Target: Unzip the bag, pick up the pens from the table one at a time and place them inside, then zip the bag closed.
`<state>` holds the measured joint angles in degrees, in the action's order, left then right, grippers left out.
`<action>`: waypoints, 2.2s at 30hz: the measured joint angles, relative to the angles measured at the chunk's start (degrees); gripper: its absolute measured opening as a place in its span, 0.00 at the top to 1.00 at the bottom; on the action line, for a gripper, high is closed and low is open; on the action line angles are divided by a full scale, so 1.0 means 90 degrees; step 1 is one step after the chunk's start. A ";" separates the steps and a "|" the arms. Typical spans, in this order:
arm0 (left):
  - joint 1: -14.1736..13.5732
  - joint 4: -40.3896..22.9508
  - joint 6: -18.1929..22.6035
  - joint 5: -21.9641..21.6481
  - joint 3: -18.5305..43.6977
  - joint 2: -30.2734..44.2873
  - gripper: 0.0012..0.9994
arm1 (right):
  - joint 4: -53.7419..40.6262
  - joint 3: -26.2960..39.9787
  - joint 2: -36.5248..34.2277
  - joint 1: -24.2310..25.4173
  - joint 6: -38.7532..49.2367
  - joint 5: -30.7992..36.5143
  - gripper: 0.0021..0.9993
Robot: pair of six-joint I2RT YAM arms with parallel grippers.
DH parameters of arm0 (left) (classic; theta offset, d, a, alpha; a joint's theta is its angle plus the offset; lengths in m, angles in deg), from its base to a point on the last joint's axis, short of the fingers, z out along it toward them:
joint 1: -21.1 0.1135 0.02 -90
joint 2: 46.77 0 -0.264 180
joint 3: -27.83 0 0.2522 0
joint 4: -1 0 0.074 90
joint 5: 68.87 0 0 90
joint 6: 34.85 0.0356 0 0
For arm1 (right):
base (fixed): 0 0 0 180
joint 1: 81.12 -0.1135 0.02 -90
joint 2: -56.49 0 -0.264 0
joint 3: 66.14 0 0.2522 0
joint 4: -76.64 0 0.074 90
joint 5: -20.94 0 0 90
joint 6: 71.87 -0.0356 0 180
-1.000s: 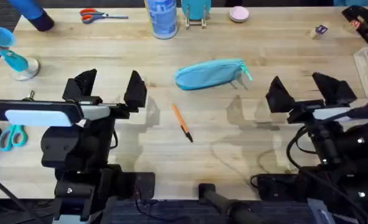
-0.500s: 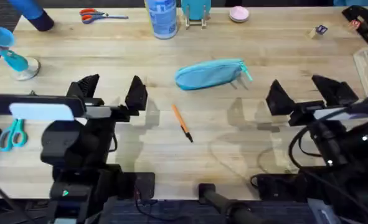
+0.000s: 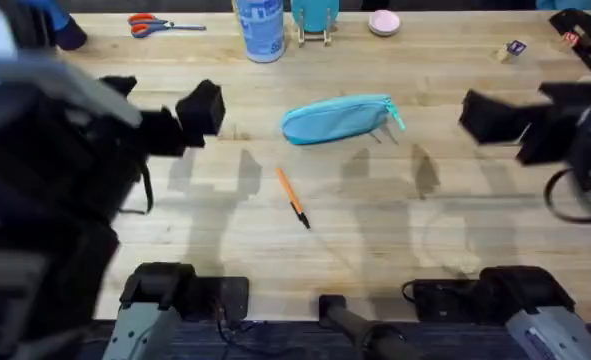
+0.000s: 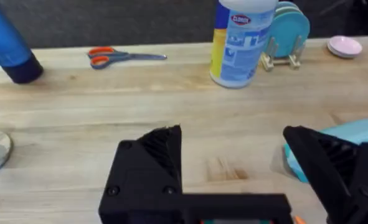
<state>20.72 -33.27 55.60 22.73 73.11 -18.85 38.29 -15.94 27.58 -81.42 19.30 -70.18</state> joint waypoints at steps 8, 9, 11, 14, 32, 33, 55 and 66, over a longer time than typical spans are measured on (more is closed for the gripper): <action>0.0000 -0.1456 -0.0002 0.0410 0.2053 0.1861 0.01 | -0.1282 0.2168 -0.1715 0.0000 -0.0285 -0.0312 0.00; -0.0002 -0.1604 -0.0002 0.0451 0.2267 0.2045 0.01 | -0.1451 0.2363 -0.1884 0.0000 -0.0299 -0.0346 0.00; 0.0000 -0.1864 0.0000 0.0542 0.2650 0.2386 0.01 | -0.1723 0.2710 -0.2223 0.0000 -0.0306 -0.0406 0.00; -0.0002 -0.2034 0.0002 0.0709 0.3000 0.2761 0.01 | -0.1934 0.2979 -0.2588 0.0000 -0.0323 -0.0488 0.00; -0.0002 -0.2217 0.3538 0.3446 0.3110 0.3235 0.01 | -0.1989 0.3029 -0.2841 0.0000 -0.0326 -0.0819 0.00; -0.0002 -0.2270 0.3786 0.3595 0.3110 0.3235 0.01 | -0.1989 0.3029 -0.2842 0.0000 -0.0326 -0.0827 0.00; -0.0002 -0.2289 0.4748 0.4328 0.3113 0.3235 0.01 | -0.1984 0.3029 -0.2843 0.0000 -0.0326 -0.0833 0.00; -0.0002 -0.2650 0.5121 0.4374 0.3115 0.3738 0.00 | -0.1962 0.3029 -0.2843 0.0000 -0.0326 -0.0832 0.00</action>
<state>20.70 -57.12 101.68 62.10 101.14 14.79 20.64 11.32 1.99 -81.42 16.37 -77.67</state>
